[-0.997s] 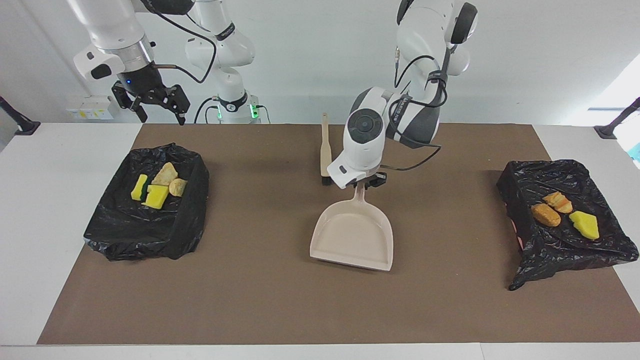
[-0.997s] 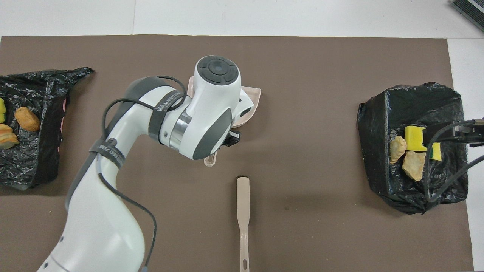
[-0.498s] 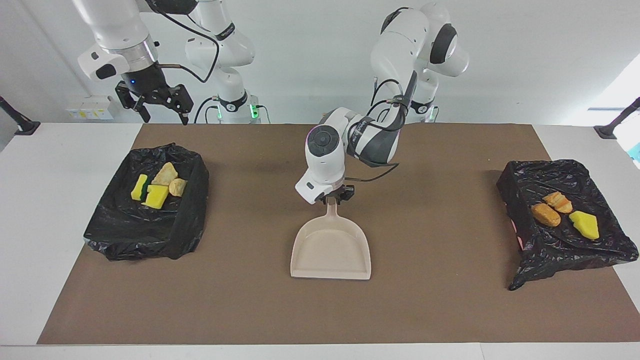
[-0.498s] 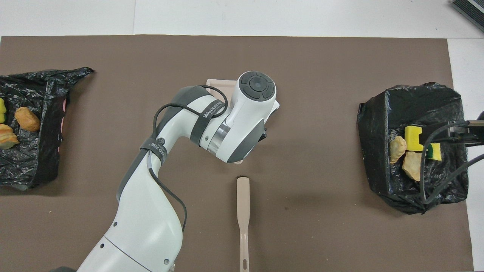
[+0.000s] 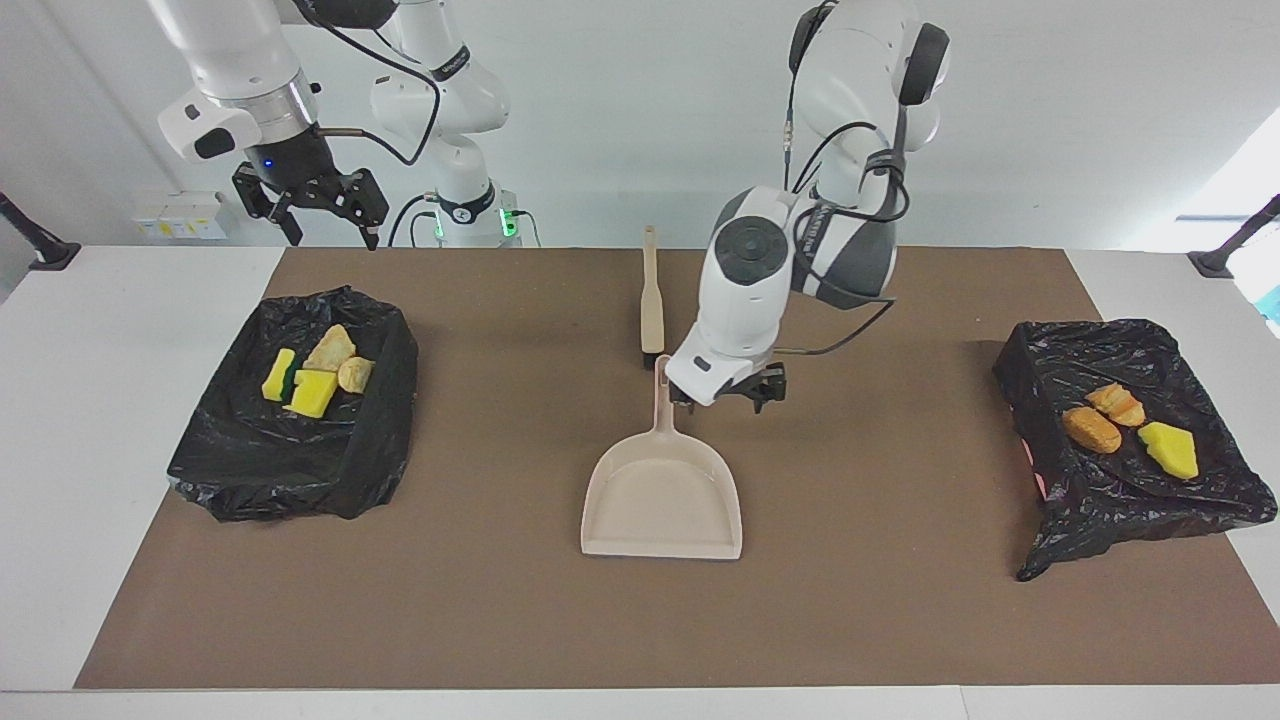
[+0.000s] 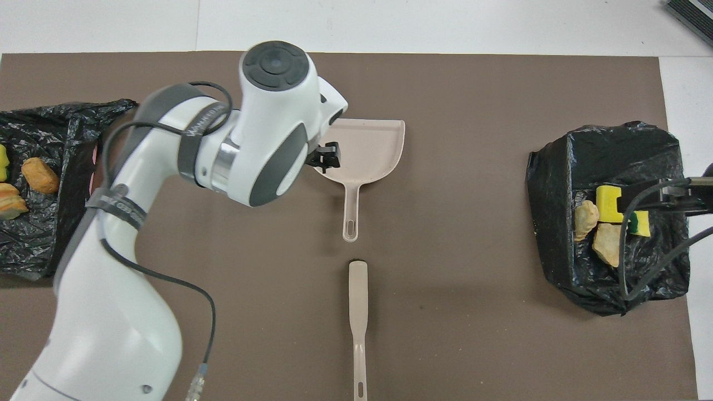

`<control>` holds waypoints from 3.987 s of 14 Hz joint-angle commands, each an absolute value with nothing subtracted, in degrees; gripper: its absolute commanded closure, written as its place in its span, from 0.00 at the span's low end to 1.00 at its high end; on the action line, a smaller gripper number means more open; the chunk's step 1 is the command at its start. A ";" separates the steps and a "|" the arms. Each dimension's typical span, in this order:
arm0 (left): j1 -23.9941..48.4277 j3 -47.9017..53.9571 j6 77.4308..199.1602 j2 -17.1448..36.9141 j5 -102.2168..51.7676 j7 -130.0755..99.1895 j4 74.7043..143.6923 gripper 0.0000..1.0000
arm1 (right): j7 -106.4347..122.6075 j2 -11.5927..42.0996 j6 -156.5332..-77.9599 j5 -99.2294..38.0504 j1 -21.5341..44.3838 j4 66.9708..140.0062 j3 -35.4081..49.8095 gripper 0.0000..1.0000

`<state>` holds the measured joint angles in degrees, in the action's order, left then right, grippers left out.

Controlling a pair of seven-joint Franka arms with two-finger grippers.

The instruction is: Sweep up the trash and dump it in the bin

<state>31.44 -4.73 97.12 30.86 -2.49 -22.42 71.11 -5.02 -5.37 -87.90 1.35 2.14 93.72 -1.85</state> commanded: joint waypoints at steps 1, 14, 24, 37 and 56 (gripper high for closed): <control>26.30 -4.31 96.42 27.86 -2.46 -15.94 74.36 0.00 | -3.87 -5.80 -88.51 1.32 2.02 93.96 -1.93 0.00; 4.84 -4.22 100.01 19.44 -3.16 9.23 81.80 0.00 | -2.81 -5.98 -88.51 2.37 2.02 94.39 -1.84 0.00; 5.36 -4.04 90.01 5.73 -2.37 9.14 85.43 0.00 | -2.81 -6.24 -88.42 2.11 1.93 94.57 -2.11 0.00; 5.36 -3.87 90.52 1.14 0.26 10.64 90.62 0.00 | -2.81 -6.24 -88.42 2.02 1.85 94.57 -2.20 0.00; 5.36 -3.78 90.09 1.14 0.26 10.90 90.70 0.00 | -2.81 -6.24 -88.33 1.93 1.41 94.57 -2.29 0.00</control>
